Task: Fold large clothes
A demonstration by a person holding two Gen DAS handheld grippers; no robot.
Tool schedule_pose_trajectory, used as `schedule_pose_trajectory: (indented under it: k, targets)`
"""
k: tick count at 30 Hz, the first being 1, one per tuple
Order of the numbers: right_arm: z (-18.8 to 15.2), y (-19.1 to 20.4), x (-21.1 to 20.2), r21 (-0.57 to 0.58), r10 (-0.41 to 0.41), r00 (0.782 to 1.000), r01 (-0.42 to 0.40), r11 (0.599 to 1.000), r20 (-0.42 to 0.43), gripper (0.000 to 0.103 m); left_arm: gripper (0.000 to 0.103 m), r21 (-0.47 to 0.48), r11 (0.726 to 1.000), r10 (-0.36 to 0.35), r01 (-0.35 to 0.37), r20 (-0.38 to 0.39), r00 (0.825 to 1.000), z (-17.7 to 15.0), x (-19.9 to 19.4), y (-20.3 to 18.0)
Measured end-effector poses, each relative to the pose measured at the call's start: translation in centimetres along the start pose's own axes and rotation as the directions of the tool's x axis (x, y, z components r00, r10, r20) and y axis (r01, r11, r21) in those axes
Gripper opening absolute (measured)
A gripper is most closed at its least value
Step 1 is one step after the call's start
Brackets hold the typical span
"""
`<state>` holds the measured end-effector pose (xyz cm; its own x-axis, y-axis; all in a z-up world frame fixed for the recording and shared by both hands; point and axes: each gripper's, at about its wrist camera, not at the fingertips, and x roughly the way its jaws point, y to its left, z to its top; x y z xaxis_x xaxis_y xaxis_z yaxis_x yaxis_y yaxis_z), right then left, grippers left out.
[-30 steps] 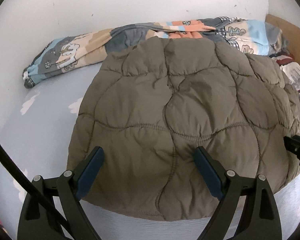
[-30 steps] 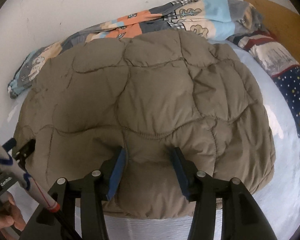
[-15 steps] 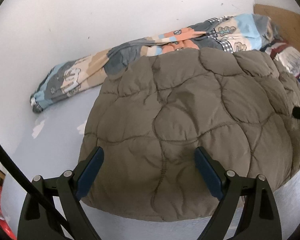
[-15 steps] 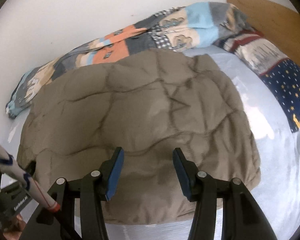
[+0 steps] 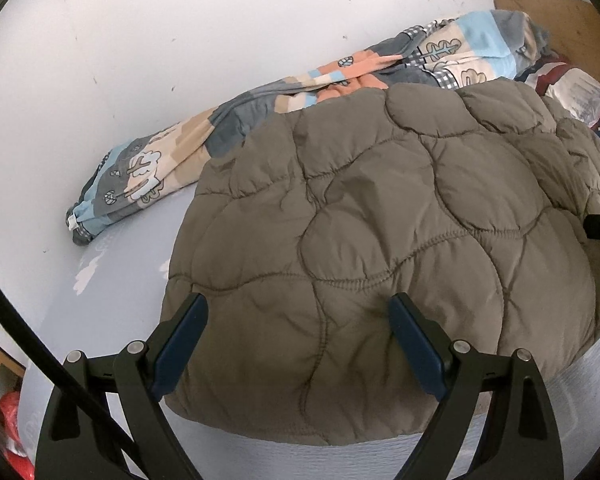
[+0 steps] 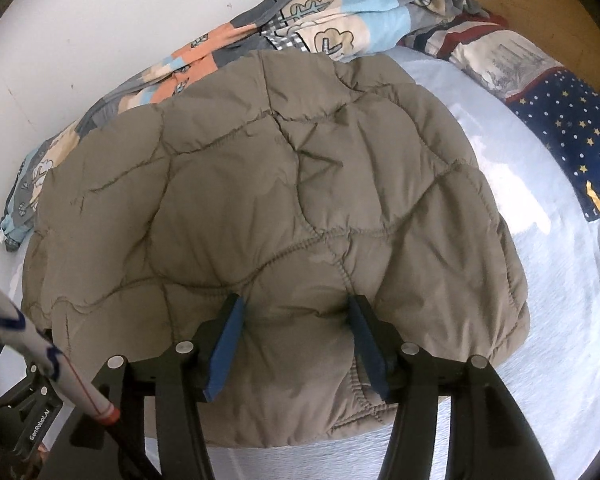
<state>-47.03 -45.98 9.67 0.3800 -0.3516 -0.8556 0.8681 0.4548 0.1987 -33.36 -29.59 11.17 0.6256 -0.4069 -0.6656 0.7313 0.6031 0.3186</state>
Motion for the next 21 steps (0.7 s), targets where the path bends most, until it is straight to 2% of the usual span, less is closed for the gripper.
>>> schedule_pose_trajectory:
  k: [21]
  targets:
    - [-0.01,-0.21,0.09,0.006,0.001,1.000,-0.001,1.000,-0.009,0.064,0.092,0.007,1.000,0.005,-0.005,0.001,1.000,-0.03,0.01,-0.17]
